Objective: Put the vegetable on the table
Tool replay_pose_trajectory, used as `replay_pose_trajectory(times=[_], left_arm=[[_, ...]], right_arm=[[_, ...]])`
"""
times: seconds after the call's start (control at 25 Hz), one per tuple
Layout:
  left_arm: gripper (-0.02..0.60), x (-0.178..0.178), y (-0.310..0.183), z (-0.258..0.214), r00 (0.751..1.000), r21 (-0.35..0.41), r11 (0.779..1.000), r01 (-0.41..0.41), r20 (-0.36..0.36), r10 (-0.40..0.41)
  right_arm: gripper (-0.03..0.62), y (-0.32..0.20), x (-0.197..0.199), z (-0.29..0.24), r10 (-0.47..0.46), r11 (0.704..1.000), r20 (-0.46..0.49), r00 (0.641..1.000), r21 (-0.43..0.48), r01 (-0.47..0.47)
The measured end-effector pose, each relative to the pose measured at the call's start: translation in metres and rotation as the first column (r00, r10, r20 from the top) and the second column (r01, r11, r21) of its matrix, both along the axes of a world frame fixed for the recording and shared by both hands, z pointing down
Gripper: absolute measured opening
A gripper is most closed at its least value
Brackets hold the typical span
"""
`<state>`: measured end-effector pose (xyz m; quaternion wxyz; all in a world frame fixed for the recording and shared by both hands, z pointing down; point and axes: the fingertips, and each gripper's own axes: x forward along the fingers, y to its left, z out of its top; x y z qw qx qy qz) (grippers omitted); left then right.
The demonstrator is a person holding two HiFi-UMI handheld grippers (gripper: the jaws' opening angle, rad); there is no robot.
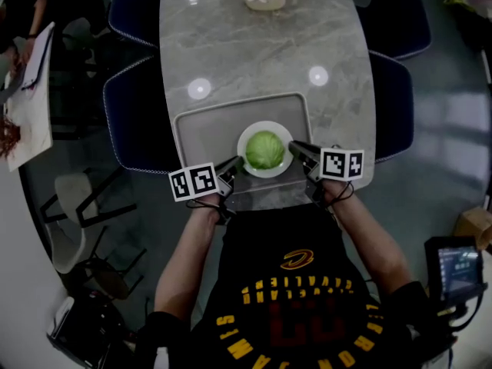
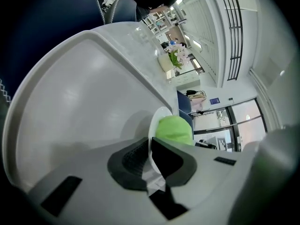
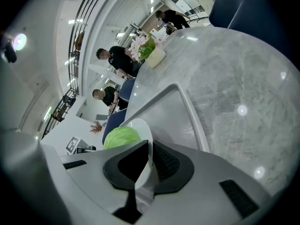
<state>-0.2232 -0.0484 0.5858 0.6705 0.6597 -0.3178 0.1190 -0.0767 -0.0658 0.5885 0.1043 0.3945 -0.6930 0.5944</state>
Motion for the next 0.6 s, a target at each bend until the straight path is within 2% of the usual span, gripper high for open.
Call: replay_pose_trajectory(times=[0.28, 0.6], left_arm=[[0.026, 0.023, -0.006, -0.007, 0.998, 0.021, 0.997, -0.069, 0.009, 0.069], [0.026, 0.045, -0.010, -0.008, 0.995, 0.027, 0.995, -0.098, 0.015, 0.098]], right_arm=[[0.034, 0.004, 0.024, -0.006, 0.066, 0.998, 0.004, 0.998, 0.020, -0.066], [0.035, 0.004, 0.046, -0.009, 0.097, 0.995, 0.004, 0.995, 0.036, -0.097]])
